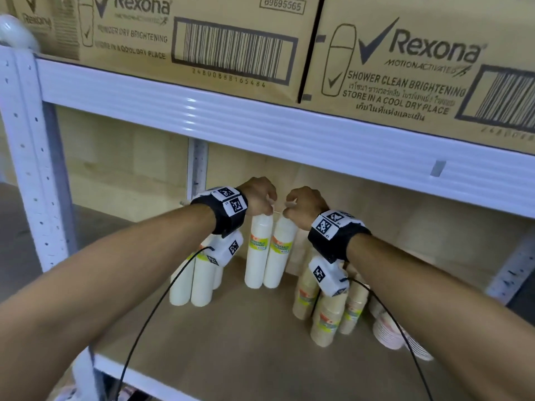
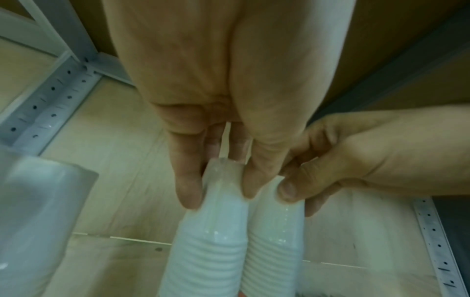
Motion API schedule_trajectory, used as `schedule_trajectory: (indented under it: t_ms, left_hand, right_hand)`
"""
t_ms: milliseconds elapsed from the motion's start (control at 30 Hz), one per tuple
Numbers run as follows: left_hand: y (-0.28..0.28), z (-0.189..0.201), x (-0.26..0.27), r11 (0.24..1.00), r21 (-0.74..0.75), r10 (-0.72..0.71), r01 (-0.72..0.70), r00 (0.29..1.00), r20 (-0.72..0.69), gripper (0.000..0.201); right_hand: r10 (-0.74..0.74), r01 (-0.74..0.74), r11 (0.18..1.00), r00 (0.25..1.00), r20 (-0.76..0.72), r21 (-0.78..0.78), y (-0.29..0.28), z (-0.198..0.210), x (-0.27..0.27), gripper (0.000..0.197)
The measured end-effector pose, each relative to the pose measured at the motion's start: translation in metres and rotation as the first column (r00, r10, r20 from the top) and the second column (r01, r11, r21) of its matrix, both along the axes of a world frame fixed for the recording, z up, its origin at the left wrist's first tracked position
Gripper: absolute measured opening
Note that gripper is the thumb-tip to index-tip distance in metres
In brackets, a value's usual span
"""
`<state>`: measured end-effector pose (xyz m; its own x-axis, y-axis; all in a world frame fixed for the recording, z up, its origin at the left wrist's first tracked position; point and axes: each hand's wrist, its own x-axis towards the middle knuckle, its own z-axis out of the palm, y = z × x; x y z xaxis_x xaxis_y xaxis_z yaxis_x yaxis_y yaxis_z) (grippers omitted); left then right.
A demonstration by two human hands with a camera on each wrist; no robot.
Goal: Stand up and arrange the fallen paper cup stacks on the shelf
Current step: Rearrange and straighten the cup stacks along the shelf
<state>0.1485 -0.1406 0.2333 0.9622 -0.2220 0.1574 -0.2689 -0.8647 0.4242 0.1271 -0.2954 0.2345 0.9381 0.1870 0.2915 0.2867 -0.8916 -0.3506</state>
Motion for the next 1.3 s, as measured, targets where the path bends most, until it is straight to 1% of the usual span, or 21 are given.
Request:
schedule_trajectory:
  t_ms: [100,300,467,533,600,733,833,933,1033,1100,1200,1300]
  left_hand:
    - [-0.003,-0.009,0.015,1.0,-0.029,0.008,-0.007,0.999,0.036,0.04]
    - [-0.007,-0.024,0.04,0.995,-0.096,0.043,-0.039,0.998,0.043,0.04]
    - [-0.014,-0.029,0.054,0.982,-0.178,0.069,-0.066,0.998,0.012,0.039]
    - [-0.018,-0.03,0.058,0.984,-0.162,0.076,-0.075,0.997,-0.005,0.033]
    - [-0.023,-0.029,0.059,0.989,-0.128,0.072,-0.071,0.997,0.003,0.027]
    - [-0.03,-0.025,0.062,0.991,-0.097,0.09,-0.088,0.996,0.018,0.025]
    - [-0.032,-0.024,0.062,0.993,-0.072,0.092,-0.09,0.995,0.025,0.026]
    - [-0.033,-0.027,0.064,0.994,-0.068,0.088,-0.084,0.995,0.053,0.025]
    - [-0.033,-0.027,0.062,0.99,-0.095,0.11,-0.105,0.993,0.049,0.026]
    - [-0.032,-0.026,0.06,0.984,-0.139,0.116,-0.111,0.993,0.032,0.029]
    - [-0.03,-0.023,0.06,0.977,-0.184,0.113,-0.104,0.993,0.038,0.029]
    - [-0.025,-0.017,0.055,0.978,-0.187,0.102,-0.089,0.993,0.058,0.033]
  right_hand:
    - [-0.03,0.03,1.0,0.999,-0.012,0.008,-0.002,-0.005,0.013,0.033]
    - [-0.08,0.082,0.995,0.996,-0.033,0.057,-0.002,-0.015,0.037,0.034]
    - [-0.092,0.093,0.996,0.994,-0.067,0.008,-0.001,-0.016,0.05,0.035]
    - [-0.085,0.083,0.996,0.991,-0.099,-0.021,0.001,-0.016,0.052,0.033]
    - [-0.099,0.099,0.995,0.988,-0.122,0.0,0.001,-0.017,0.054,0.032]
    - [-0.086,0.101,0.99,0.986,-0.143,0.1,0.002,-0.017,0.061,0.031]
    - [-0.107,0.124,0.984,0.986,-0.127,0.13,0.001,-0.018,0.067,0.028]
    - [-0.093,0.115,0.98,0.986,-0.139,0.164,0.001,-0.02,0.07,0.029]
    - [-0.084,0.104,0.978,0.99,-0.116,0.182,-0.001,-0.022,0.07,0.03]
    - [-0.085,0.107,0.979,0.988,-0.129,0.175,-0.001,-0.022,0.069,0.03]
    - [-0.113,0.136,0.981,0.981,-0.159,0.14,0.0,-0.019,0.067,0.03]
    - [-0.142,0.167,0.974,0.976,-0.167,0.151,-0.001,-0.017,0.064,0.03]
